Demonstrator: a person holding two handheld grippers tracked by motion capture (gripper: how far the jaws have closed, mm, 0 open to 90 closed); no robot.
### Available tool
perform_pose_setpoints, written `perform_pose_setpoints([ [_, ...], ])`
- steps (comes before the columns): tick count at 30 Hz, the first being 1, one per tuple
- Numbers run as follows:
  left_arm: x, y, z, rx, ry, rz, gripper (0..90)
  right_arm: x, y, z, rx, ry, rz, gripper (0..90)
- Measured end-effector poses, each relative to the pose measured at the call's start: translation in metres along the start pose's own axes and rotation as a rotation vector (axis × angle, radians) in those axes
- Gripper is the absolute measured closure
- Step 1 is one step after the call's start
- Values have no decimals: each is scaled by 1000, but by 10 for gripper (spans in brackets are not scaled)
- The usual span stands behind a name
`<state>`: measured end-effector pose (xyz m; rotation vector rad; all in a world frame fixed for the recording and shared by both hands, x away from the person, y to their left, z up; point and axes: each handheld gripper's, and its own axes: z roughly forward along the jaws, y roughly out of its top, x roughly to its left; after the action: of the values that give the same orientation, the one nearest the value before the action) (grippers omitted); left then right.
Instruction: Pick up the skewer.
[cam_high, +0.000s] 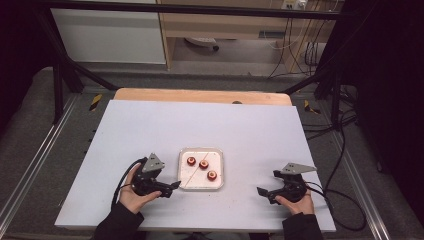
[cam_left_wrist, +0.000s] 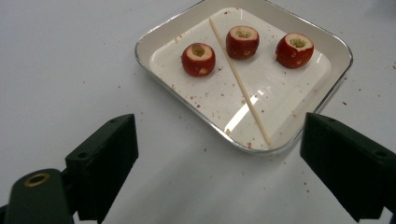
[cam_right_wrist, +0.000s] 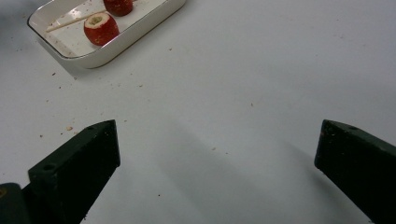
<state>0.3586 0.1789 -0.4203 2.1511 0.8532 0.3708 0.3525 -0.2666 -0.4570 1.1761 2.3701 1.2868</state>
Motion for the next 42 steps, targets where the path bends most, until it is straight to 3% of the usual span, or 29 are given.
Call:
perform_pose_setpoints([
  [10, -15, 22, 22, 32, 12, 6, 175, 0, 0, 0, 4, 1, 1, 7],
  [22, -25, 35, 50, 80, 27, -24, 428, 0, 0, 0, 4, 1, -1, 7],
  [28, -29, 34, 58, 103, 52, -26, 543, 0, 0, 0, 3, 4, 3, 8],
  [34, -32, 30, 62, 125, 48, -45, 694, 0, 0, 0, 2, 6, 4, 8],
  [42, -37, 27, 64, 124, 69, -50, 795, 0, 0, 0, 2, 6, 3, 8],
])
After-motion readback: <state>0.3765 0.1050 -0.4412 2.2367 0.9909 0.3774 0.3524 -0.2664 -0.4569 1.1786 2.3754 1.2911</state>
